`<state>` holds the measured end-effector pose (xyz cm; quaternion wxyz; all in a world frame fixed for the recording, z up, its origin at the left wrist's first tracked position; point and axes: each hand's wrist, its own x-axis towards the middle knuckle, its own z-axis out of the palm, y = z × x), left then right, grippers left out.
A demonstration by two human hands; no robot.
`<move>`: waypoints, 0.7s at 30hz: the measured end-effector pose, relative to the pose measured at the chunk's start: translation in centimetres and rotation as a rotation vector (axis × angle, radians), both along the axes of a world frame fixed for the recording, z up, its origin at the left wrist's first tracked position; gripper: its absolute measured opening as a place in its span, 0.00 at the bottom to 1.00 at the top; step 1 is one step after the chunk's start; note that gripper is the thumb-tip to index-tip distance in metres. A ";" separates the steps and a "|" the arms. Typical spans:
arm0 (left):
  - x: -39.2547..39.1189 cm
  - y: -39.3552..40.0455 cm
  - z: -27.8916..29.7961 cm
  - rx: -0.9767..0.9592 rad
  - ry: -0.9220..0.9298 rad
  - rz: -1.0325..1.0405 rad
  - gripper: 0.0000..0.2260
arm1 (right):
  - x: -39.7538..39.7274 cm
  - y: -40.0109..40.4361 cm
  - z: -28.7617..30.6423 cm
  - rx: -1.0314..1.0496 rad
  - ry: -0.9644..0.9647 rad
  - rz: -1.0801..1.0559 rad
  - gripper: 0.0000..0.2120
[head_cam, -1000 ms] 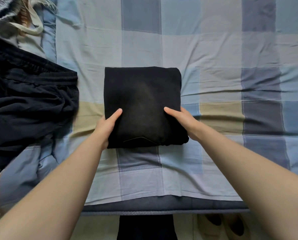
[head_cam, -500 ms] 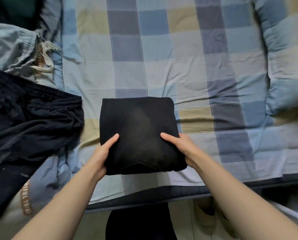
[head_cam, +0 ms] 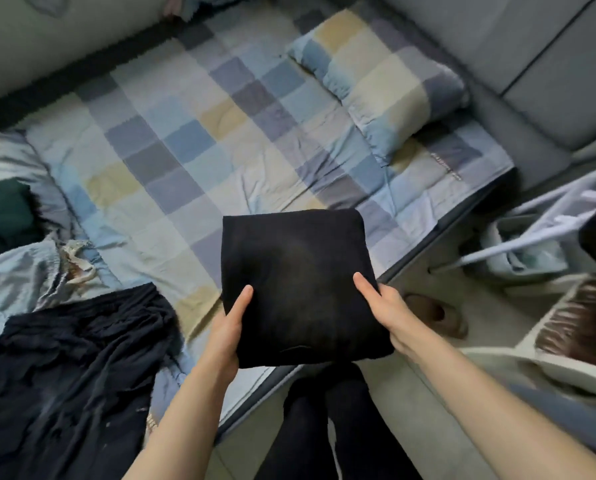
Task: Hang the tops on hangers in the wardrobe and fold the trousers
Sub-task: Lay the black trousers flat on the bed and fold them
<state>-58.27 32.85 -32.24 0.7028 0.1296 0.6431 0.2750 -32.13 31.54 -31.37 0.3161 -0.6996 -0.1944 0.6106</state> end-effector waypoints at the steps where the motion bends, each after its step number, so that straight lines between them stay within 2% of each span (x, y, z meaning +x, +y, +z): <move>1: 0.6 -0.5 1.1 0.002 0.018 -0.041 0.34 | 0.5 -1.4 1.0 -0.005 -0.020 -0.037 0.17; 8: 10.0 -3.7 7.5 0.001 0.007 -0.378 0.33 | 7.0 -14.1 6.9 0.036 -0.188 -0.410 0.23; 12: 17.7 -5.5 9.3 0.015 -0.033 -0.645 0.33 | 11.1 -21.2 9.2 0.062 -0.268 -0.662 0.14; 17: 29.2 -10.7 11.5 0.085 -0.036 -0.984 0.36 | 15.1 -32.6 11.3 0.007 -0.267 -0.995 0.29; 21: 37.1 -19.4 13.0 0.097 -0.065 -1.209 0.40 | 17.6 -43.7 12.8 0.050 -0.310 -1.214 0.31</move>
